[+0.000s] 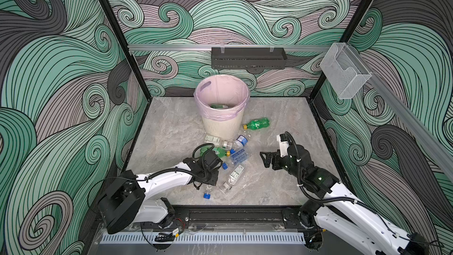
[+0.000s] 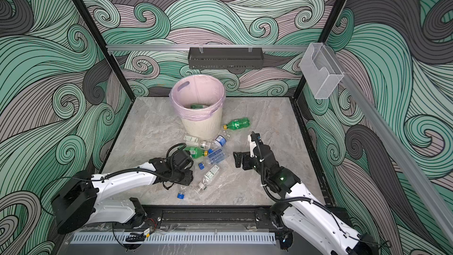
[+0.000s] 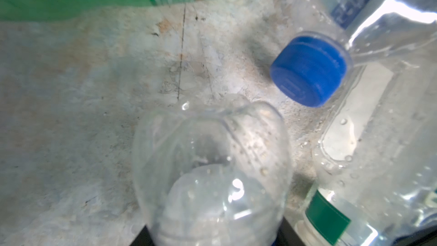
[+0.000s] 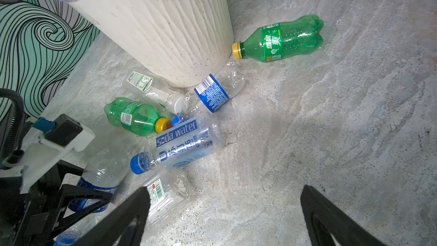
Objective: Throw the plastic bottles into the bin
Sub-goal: 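Grasp the clear bottle nearest the robot with the left gripper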
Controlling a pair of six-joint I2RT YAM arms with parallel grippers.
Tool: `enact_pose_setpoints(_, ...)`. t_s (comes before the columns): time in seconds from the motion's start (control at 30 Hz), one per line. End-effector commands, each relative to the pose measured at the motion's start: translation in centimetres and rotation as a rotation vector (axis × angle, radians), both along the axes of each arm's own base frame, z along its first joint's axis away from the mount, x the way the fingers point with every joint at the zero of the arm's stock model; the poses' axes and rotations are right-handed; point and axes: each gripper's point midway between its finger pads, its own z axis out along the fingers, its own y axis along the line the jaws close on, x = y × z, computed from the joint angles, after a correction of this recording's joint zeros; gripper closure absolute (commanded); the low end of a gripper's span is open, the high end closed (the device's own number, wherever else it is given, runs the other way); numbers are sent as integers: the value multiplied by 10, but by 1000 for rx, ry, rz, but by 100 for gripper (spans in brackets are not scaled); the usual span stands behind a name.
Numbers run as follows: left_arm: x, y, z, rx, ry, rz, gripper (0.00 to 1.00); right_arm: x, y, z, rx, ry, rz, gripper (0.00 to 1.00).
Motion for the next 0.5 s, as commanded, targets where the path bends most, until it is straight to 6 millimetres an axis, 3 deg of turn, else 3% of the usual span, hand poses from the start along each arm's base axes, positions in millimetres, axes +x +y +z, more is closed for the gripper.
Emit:
enact_pose_setpoints(0.0, 11, 6, 28, -4, -91, 44, 51, 1, -7, -4, -6, 8, -35, 0)
enact_pose_setpoints(0.27, 26, 37, 86, 20, -298, 126, 53, 1, -7, -5, 3, 7, -38, 0)
enact_pose_setpoints(0.47, 32, 42, 107, -7, -389, 138, 53, 2, -5, -8, 4, 14, -32, 0)
